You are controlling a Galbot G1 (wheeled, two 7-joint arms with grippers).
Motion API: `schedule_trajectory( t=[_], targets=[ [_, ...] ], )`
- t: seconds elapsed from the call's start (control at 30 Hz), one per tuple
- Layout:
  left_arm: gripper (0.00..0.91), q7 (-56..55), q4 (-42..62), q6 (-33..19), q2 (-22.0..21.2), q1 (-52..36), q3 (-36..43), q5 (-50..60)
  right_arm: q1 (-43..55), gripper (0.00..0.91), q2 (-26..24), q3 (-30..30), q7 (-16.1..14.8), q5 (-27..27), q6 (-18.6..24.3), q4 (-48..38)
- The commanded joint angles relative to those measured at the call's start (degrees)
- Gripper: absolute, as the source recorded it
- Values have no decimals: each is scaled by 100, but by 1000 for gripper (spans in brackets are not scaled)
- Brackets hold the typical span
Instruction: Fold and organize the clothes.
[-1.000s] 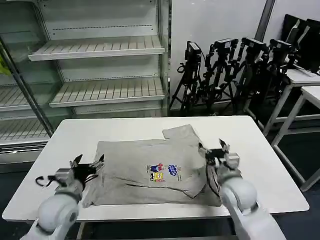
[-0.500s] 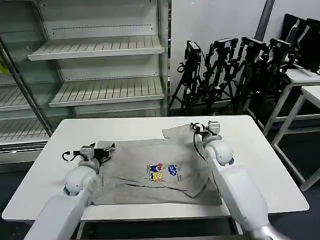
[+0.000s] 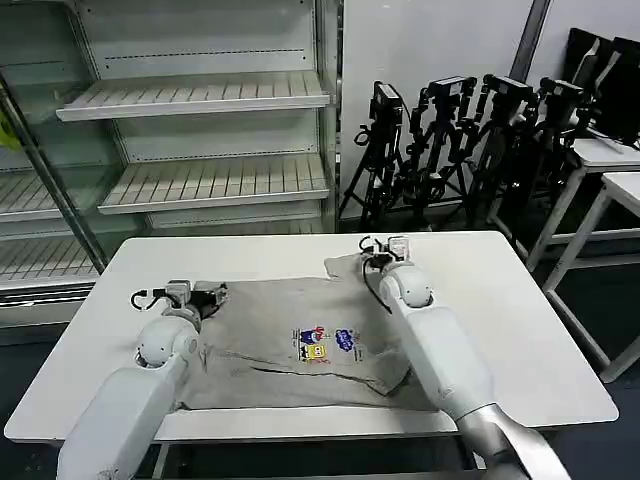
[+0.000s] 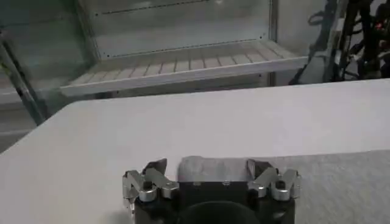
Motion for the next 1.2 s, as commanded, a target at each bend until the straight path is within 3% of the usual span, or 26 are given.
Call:
schedule_trajectory(
  t=[0.03,0.53,0.67,0.7,0.8,1.2],
  targets=[
    [30,27,154,17,28,-48,56,-282,152,0,191,-70,-18,232,-10,-459],
    [30,159,-208,-15,110,225,-136,-455,-119,0,94,-69,-145,526,20,83],
    [30,201,-391,-155,145,322,-232,-495,-193,0,31,-92,-93,217,730,331],
    [30,218,-526,-200,171,361,-287,-504,-215,0,3,-102,-73,74,1109,485],
    [30,250,-772,-298,241,444,-401,-518,-245,0,-72,-99,-41,-35,1492,803],
    [30,293,-1829,-260,626,924,-823,-657,-1062,0,-850,-89,-38,-218,1389,2815]
  ],
)
